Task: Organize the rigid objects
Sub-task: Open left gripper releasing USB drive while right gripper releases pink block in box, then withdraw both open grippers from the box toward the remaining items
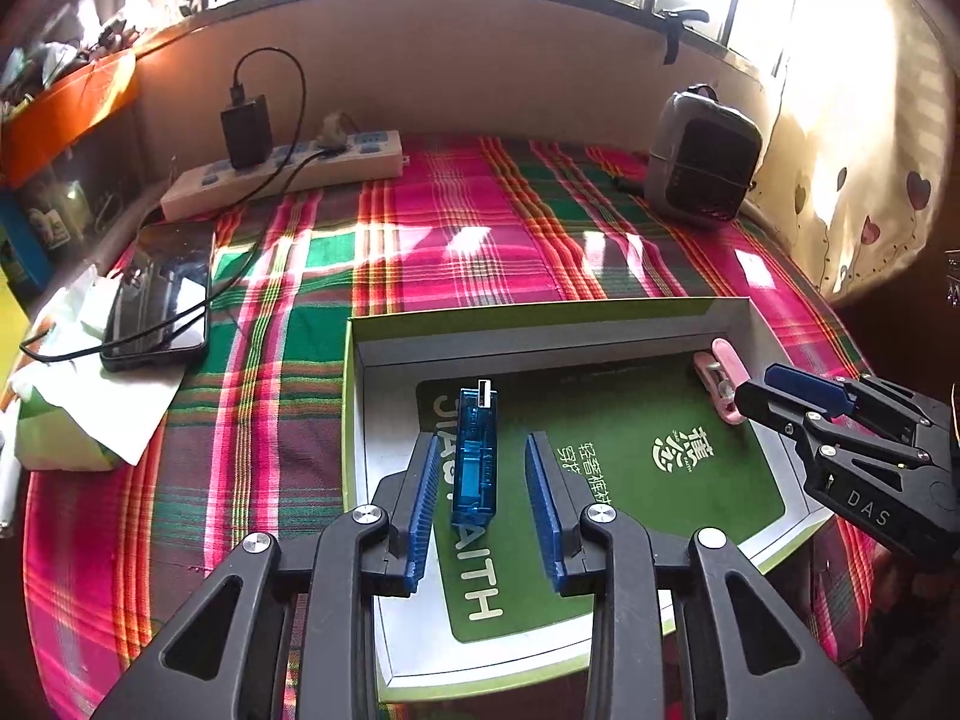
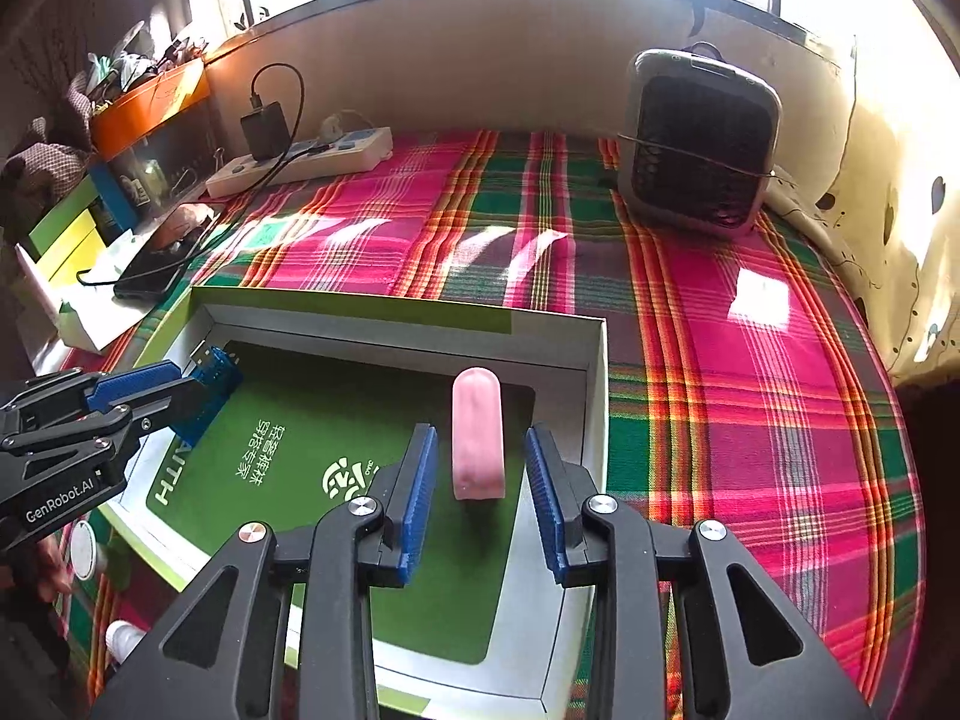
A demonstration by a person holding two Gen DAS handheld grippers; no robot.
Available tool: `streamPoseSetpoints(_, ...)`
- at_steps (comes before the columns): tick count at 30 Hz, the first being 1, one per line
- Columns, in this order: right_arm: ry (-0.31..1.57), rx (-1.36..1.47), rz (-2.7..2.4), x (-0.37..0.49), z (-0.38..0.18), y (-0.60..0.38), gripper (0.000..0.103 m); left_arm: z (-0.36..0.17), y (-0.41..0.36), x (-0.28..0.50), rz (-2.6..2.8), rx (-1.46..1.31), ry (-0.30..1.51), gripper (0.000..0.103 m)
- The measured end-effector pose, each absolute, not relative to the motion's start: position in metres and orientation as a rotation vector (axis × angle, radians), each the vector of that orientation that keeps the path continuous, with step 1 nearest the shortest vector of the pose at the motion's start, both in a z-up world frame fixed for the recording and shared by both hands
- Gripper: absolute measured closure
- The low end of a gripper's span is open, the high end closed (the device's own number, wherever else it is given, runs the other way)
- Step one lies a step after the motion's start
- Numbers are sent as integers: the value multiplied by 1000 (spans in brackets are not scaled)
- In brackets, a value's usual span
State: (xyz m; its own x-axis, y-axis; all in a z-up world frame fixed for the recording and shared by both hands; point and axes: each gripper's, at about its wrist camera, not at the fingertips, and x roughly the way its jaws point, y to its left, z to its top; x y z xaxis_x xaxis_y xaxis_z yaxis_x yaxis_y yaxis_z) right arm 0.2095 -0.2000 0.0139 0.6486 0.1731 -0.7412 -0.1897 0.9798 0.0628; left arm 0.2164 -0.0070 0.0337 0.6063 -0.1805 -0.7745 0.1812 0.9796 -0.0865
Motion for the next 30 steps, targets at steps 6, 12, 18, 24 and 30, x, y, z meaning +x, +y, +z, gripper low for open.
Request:
streamPoseSetpoints(6, 815, -18, 205, 189, 24, -205, 67, 47, -7, 194, -216, 17, 864, 73)
streamPoseSetpoints(12, 786, 0, 211, 164, 36, -210, 65, 60, -5, 168, -221, 11, 832, 72)
streamPoseSetpoints(18, 774, 1, 262, 131, 36, -210, 63, 63, -2, 137, -224, 11, 817, 72)
streamPoseSetpoints(24, 782, 6, 309, 97, 31, -207, 63, 56, 5, 107, -216, -4, 816, 72)
streamPoseSetpoints(30, 780, -4, 359, 59, 26, -196, 63, 40, 9, 81, -224, -39, 845, 71)
